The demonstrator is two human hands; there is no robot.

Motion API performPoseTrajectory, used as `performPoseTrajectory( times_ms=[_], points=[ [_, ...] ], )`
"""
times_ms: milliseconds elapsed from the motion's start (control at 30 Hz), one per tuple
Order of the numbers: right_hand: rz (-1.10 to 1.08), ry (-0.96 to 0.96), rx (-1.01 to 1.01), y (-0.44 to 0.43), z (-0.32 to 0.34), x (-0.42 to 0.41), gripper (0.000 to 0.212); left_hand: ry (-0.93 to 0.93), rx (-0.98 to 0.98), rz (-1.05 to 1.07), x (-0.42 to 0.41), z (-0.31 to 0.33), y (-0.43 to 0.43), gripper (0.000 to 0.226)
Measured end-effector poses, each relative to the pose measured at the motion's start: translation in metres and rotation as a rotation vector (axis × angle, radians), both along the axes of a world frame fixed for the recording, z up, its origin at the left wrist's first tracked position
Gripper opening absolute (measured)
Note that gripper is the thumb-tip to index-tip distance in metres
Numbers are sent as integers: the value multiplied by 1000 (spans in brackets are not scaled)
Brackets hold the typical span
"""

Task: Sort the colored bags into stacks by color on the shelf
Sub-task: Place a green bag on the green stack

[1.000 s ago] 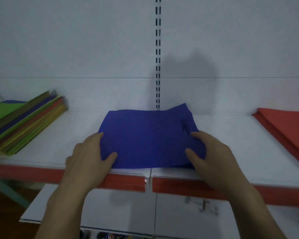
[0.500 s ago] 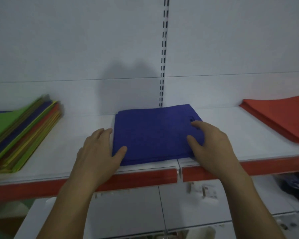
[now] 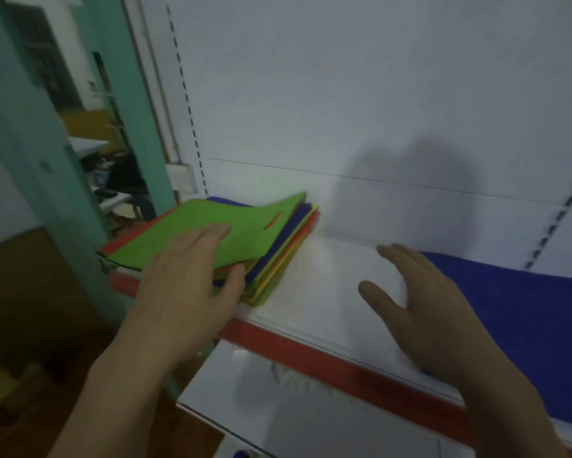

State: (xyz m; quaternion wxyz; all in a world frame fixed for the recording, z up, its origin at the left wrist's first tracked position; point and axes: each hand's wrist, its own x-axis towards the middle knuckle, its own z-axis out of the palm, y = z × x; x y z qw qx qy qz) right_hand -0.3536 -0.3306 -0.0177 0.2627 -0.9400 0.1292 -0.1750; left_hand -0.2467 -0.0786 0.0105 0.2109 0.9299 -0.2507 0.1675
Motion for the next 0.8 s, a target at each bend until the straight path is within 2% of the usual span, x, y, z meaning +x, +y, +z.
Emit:
performPoseTrajectory(
  times_ms=[133,233,300,400,533,600,667,733,800],
  points=[
    [92,-51,73,43,0,39,64,43,-11,-8,40,-9,33,64],
    [76,-111,125,70,0,65,66,67,10,-59,75,-17,52,58],
    [28,-170,188,87,2,82,67,90,38,-104,101,-24,65,59],
    [-94,-242,275,109,6,108,62,130,103,-167,137,-34,80,76],
    [-212,-222,305,131,7,129,33,220,191,-298,157,-48,78,97],
    [-251,-258,294,135,7,133,22,232,228,-405,159,-48,75,93],
    [-324,-316,260,135,8,132,22,242,226,-470,163,-45,80,87],
    [-395,-396,264,136,9,128,22,188,191,-447,174,-43,93,90],
    [-444,-438,255,137,8,124,21,152,161,-332,191,-45,107,92]
  ],
)
